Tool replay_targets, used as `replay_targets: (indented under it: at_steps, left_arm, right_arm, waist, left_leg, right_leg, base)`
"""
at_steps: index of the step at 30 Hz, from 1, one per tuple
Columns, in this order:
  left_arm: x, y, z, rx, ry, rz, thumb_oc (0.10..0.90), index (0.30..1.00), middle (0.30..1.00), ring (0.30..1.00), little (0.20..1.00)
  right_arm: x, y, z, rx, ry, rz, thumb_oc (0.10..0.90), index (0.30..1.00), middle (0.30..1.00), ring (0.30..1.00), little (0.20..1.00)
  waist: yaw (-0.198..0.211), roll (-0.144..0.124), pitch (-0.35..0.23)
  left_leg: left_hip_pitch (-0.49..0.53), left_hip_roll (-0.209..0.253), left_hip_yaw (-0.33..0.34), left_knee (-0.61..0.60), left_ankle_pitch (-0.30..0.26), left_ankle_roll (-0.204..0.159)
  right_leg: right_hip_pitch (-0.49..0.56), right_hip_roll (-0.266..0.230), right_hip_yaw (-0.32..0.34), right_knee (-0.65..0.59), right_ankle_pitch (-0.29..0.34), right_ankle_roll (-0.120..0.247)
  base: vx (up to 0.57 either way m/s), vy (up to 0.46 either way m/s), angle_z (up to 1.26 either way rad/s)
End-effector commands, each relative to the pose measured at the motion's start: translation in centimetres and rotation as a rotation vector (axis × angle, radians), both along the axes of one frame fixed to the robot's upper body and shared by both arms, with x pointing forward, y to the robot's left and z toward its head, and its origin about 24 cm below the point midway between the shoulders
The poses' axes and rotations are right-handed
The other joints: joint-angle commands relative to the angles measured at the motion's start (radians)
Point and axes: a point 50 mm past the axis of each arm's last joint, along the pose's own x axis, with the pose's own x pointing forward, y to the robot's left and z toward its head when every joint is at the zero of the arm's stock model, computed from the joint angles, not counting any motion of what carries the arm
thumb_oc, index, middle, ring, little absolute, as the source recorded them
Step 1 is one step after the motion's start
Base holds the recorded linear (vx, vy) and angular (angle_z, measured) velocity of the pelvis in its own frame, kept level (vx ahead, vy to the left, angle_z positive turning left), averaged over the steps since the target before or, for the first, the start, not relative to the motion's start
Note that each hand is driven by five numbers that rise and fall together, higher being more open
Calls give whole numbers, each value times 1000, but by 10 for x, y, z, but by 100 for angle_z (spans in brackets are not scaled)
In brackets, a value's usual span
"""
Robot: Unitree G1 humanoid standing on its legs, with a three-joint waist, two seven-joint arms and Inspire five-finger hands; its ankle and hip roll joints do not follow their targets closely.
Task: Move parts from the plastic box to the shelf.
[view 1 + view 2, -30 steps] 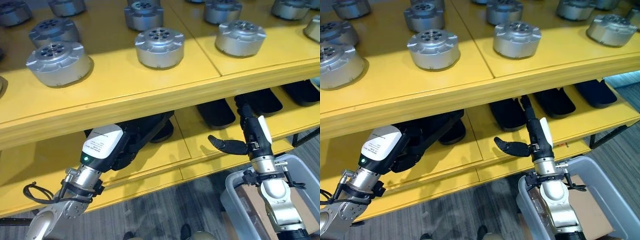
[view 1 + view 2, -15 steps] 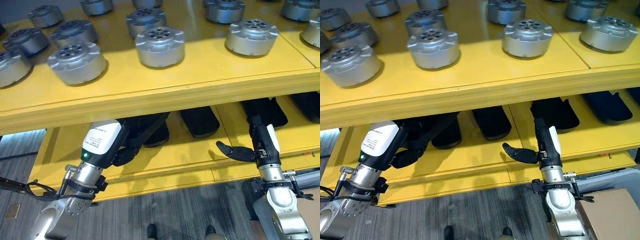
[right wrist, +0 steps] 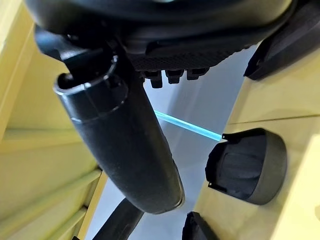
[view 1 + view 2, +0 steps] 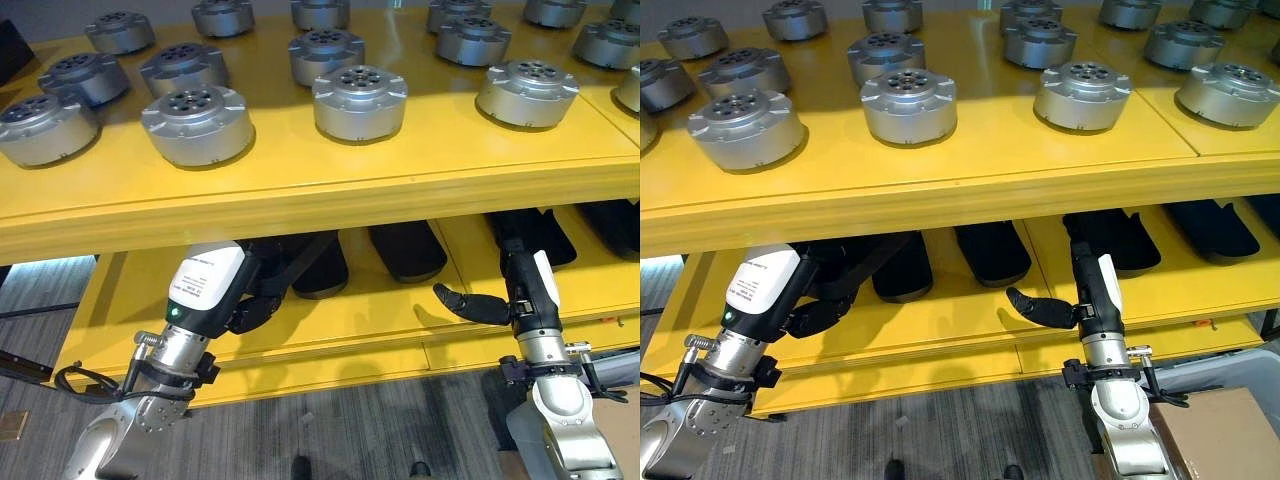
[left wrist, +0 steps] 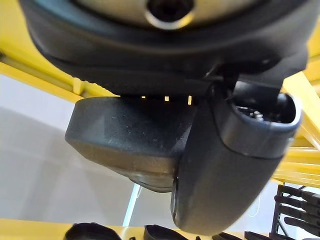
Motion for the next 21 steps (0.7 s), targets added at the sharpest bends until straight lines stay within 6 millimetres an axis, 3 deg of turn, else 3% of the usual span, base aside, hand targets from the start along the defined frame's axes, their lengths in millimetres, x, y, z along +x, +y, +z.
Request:
replay_targets:
  at_steps: [1, 3, 5, 6, 9, 12, 13, 14, 15, 16, 21]
  left_arm:
    - [-1, -5, 52, -1, -322, -43, 400, 300, 300, 300, 300]
    - [1, -5, 53, 22, -337, -37, 400, 300, 300, 300, 300]
    - [4, -3, 53, 18, -335, -15, 400, 300, 300, 300, 300]
    - [4, -2, 53, 22, -333, -10, 400, 300, 300, 300, 300]
    - [4, 3, 47, 10, -296, 14, 400, 300, 300, 300, 300]
    - [3, 7, 44, -7, -278, 43, 400, 300, 300, 300, 300]
    - [3, 7, 44, -7, -278, 43, 400, 300, 300, 300, 300]
    - [3, 7, 42, -14, -270, 42, 400, 300, 300, 300, 300]
    - [3, 7, 42, -15, -270, 43, 400, 300, 300, 300, 300]
    - [3, 7, 40, -36, -258, 44, 400, 300, 300, 300, 300]
    - [3, 9, 33, -65, -232, 60, 400, 300, 300, 300, 300]
  right_arm:
    - [10, 16, 44, -19, -253, 58, 900, 1000, 1000, 1000, 1000]
    - [13, 23, 44, -10, -256, 70, 900, 1000, 1000, 1000, 1000]
    - [17, 29, 46, -1, -264, 93, 900, 1000, 1000, 1000, 1000]
    - [19, 32, 46, -2, -264, 110, 900, 1000, 1000, 1000, 1000]
    - [19, 31, 45, 6, -252, 132, 900, 1000, 1000, 1000, 1000]
    - [19, 31, 45, 16, -254, 137, 900, 1000, 1000, 1000, 1000]
    - [19, 31, 45, 16, -254, 137, 900, 1000, 1000, 1000, 1000]
    - [18, 29, 43, 15, -242, 134, 900, 1000, 1000, 1000, 1000]
    - [18, 29, 42, 14, -241, 134, 900, 1000, 1000, 1000, 1000]
    - [18, 29, 43, 12, -244, 137, 900, 1000, 1000, 1000, 1000]
    - [17, 25, 42, 11, -234, 123, 900, 1000, 1000, 1000, 1000]
  waist:
    - [3, -79, -110]
    - [8, -73, -90]
    - [28, -53, -62]
    - [26, -43, -57]
    - [11, -42, -52]
    - [18, -48, -66]
    - [18, -48, -66]
    - [10, -51, -73]
    - [10, -50, -74]
    - [5, -50, -80]
    - [8, -51, -101]
  left_leg:
    - [60, -47, 35, 28, -144, 75]
    - [82, -74, 51, -5, -135, 93]
    - [83, -67, 77, -13, -125, 105]
    - [85, -66, 80, -14, -123, 112]
    - [83, -68, 86, -15, -112, 124]
    - [76, -72, 104, -15, -109, 115]
    - [74, -72, 105, -15, -104, 114]
    - [71, -74, 95, -15, -99, 109]
    - [71, -73, 96, -15, -100, 109]
    - [68, -68, 98, -13, -97, 108]
    - [64, -62, 110, -8, -101, 107]
  right_leg:
    - [-66, -100, 90, 35, 197, 64]
    - [-103, -134, 70, 78, 252, 48]
    - [-137, -121, -15, 166, 193, 17]
    - [-140, -82, -29, 224, 142, 1]
    - [-167, 91, 18, 281, 0, -42]
    - [-139, 144, 10, 218, -59, -70]
    - [-137, 146, 8, 210, -51, -73]
    - [-124, 165, 68, 146, -42, -67]
    - [-123, 166, 69, 142, -39, -66]
    - [-123, 187, 117, 110, -26, -64]
    - [-90, 183, 95, 59, -10, -56]
  base:
    - [-26, 236, -8]
    - [-101, 356, -15]
    - [-154, 348, -30]
    - [-101, 229, -50]
    - [-50, 143, -39]
    - [-32, 17, -18]
    - [4, -40, -23]
    - [-4, -25, -19]
    - [18, -61, -5]
    - [8, -60, 7]
    - [17, -67, 0]
